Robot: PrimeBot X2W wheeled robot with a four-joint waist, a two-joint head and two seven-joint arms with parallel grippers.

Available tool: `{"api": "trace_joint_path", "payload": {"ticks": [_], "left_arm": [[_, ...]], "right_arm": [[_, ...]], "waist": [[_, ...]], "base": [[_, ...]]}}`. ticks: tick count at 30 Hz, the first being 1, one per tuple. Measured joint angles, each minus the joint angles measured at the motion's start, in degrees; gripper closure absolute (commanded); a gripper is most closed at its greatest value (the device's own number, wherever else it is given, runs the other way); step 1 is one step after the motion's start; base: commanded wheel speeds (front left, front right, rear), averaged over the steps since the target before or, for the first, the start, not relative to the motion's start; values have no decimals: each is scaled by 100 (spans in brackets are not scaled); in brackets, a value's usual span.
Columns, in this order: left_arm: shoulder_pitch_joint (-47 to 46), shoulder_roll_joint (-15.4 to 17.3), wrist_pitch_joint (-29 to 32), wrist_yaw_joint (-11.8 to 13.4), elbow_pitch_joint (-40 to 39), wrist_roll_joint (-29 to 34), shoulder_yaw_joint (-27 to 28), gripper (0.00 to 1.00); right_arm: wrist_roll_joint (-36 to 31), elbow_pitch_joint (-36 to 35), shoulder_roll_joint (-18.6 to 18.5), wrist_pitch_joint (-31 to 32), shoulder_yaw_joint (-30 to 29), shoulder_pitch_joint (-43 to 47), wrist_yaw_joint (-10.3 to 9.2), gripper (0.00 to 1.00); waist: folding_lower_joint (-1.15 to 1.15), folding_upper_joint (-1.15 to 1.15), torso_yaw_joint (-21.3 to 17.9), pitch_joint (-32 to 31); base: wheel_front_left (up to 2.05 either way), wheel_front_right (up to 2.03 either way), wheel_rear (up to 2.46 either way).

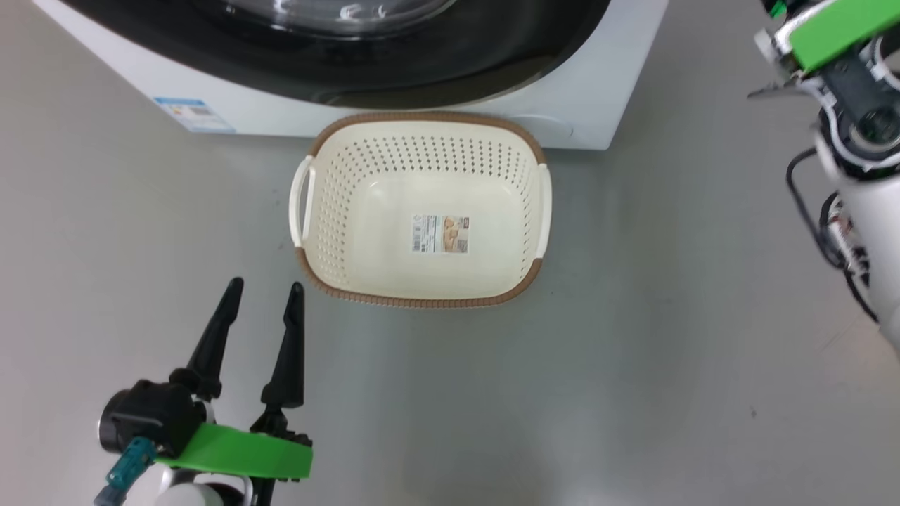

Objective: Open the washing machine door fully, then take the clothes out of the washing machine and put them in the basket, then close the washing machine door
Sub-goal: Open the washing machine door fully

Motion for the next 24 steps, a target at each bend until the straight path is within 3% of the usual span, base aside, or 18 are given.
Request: {"api": "trace_joint_path", "payload": {"ticks": [12, 24], "left_arm": [[-303, -15, -1, -51, 19, -112, -154, 0], [-458, -29, -18, -52, 32, -210, -268, 0]], "right_arm": [[979, 367, -73, 1573, 32, -987, 0, 100], [1196, 1140, -45, 2319, 96, -1775, 0, 100]], "waist": [[0, 0, 222, 452], [0, 0, 406, 814]], "base": [[0, 0, 0], [0, 0, 0]]}}
